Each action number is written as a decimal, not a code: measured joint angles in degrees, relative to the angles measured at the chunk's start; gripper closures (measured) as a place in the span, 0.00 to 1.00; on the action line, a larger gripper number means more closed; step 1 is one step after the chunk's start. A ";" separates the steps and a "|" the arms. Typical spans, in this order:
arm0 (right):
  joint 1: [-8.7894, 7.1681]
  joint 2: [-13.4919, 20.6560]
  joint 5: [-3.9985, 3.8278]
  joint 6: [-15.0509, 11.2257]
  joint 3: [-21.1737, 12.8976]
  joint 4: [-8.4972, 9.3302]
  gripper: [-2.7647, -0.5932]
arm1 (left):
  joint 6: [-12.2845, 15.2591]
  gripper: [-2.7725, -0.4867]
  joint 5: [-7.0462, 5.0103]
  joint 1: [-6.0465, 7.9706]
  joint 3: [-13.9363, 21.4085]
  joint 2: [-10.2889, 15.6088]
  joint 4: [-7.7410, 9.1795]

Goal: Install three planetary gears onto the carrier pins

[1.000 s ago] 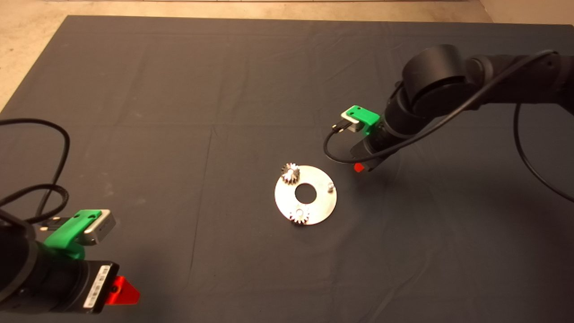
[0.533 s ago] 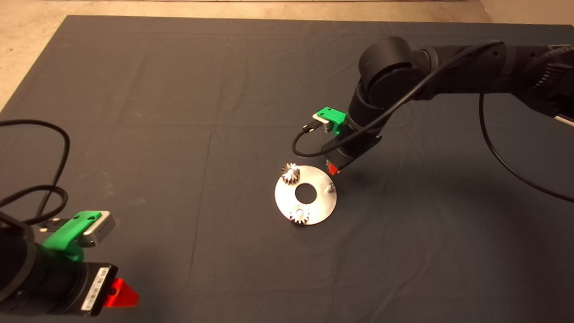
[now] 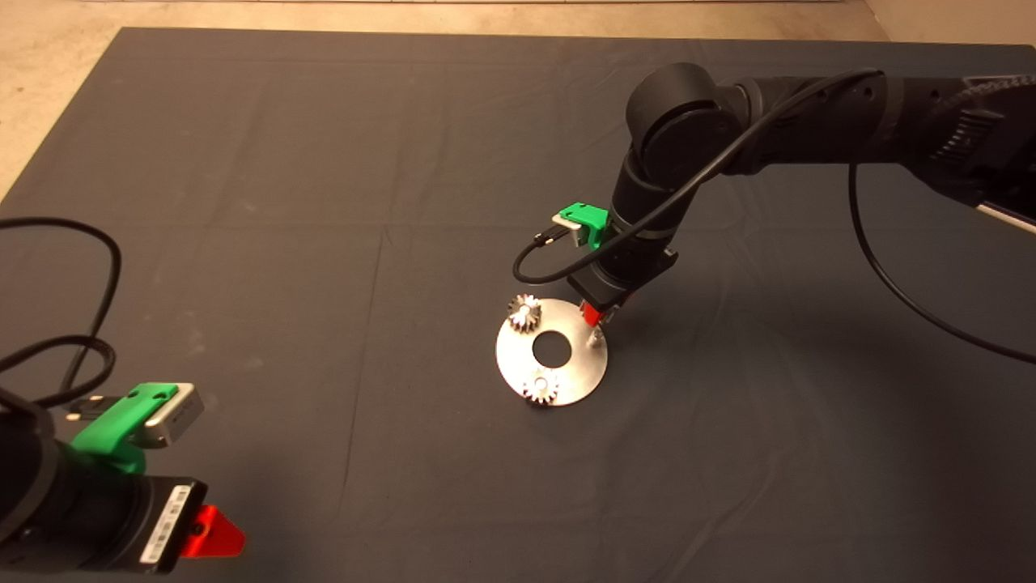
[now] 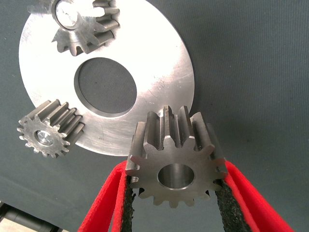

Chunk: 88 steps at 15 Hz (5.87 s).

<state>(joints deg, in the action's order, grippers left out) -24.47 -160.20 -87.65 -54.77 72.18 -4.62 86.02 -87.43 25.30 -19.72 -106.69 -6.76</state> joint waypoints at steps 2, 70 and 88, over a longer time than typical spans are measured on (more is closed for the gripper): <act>0.02 0.00 -0.16 0.00 0.01 0.18 0.80 | -0.21 0.19 0.00 0.02 0.00 0.05 0.02; 3.06 0.20 -0.05 14.53 -1.49 -4.63 0.81 | -15.64 0.19 0.04 0.32 0.13 15.32 0.54; 3.69 0.57 -0.05 14.57 -1.49 -4.77 0.80 | -16.11 0.19 0.04 0.32 0.13 15.59 0.54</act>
<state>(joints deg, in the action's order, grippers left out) -20.77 -159.62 -87.70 -40.20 70.69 -9.39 69.91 -87.39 25.62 -19.59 -91.10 -6.22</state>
